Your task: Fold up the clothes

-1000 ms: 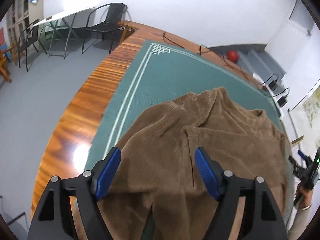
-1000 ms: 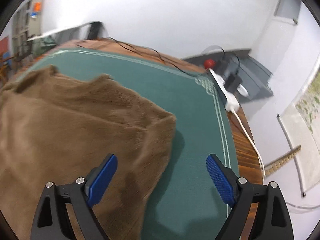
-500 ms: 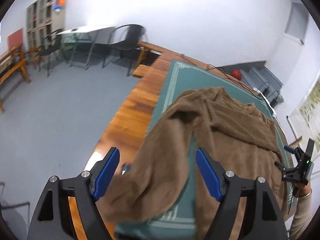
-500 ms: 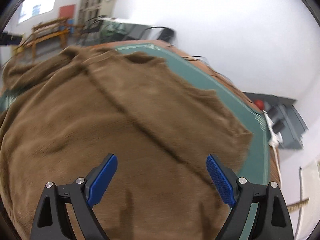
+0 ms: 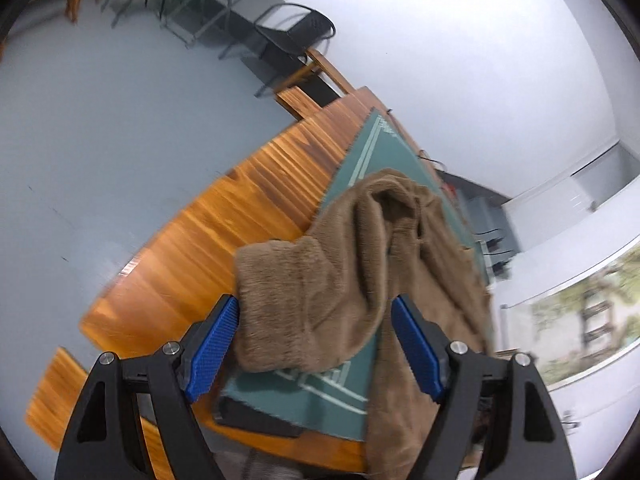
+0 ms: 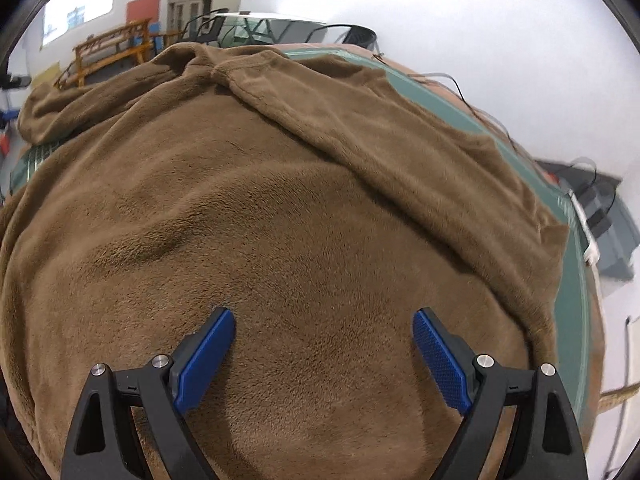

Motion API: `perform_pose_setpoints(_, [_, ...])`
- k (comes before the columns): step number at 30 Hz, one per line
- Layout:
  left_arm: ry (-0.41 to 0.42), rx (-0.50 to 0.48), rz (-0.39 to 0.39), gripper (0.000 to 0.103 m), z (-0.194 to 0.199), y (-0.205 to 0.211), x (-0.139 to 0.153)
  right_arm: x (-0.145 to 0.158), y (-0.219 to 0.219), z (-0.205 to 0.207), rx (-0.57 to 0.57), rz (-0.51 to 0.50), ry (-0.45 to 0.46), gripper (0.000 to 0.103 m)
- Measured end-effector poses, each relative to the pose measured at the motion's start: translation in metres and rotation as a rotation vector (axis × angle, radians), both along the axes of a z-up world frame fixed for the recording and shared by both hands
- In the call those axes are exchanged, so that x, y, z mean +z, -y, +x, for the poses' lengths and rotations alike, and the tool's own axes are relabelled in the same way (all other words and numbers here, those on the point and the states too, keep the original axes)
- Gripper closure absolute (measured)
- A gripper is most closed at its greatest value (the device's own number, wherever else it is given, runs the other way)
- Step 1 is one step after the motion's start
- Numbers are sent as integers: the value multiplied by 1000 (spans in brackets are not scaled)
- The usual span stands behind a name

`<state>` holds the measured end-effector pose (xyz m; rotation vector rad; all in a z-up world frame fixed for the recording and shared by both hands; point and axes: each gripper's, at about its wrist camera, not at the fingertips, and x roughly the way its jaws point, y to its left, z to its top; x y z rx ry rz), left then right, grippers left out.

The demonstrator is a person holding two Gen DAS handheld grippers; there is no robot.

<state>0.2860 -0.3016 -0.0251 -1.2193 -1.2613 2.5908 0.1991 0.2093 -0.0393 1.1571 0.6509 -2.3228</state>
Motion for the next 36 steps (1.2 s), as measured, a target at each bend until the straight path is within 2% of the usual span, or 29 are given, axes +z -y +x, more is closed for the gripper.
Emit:
perform_pose_setpoints(2, [-9, -2, 38, 22, -6, -3, -3, -2, -3, -3, -15, -24, 15, 11])
perform_pose_setpoints(4, [-18, -4, 77, 38, -12, -6, -6, -2, -6, -3, -21, -39, 19, 11])
perform_pose_setpoints(5, [-7, -1, 81, 66, -14, -7, -10, -3, -7, -3, -23, -45, 20, 11])
perform_pose_setpoints(6, [7, 5, 82, 88, -16, -8, -13, -3, -8, -3, -24, -51, 20, 11])
perform_pose_setpoints(9, [17, 54, 75, 93, -18, -2, -17, -5, -14, -5, -31, -81, 31, 11])
perform_pose_setpoints(12, [-5, 101, 54, 94, -24, 17, -3, -7, -19, -6, -39, -107, 40, 8])
perform_pose_setpoints(16, [-66, 170, -8, 95, -33, 49, 37, -9, -22, -7, -48, -130, 42, 5])
perform_pose_setpoints(21, [-232, 260, -83, 95, -37, 85, 107, -11, -25, -10, -61, -137, 39, 2])
perform_pose_setpoints(24, [-284, 290, -95, 95, -42, 101, 126, -11, -26, -10, -63, -138, 40, 2])
perform_pose_setpoints(28, [-200, 321, -54, 95, -66, 122, 104, -11, -27, -10, -65, -136, 39, 1])
perform_pose_setpoints(34, [-60, 407, 72, 95, -96, 164, 53, -11, -27, -10, -65, -136, 40, 1])
perform_pose_setpoints(36, [-47, 441, 109, 95, -102, 177, 49, -11, -28, -10, -65, -137, 41, 1])
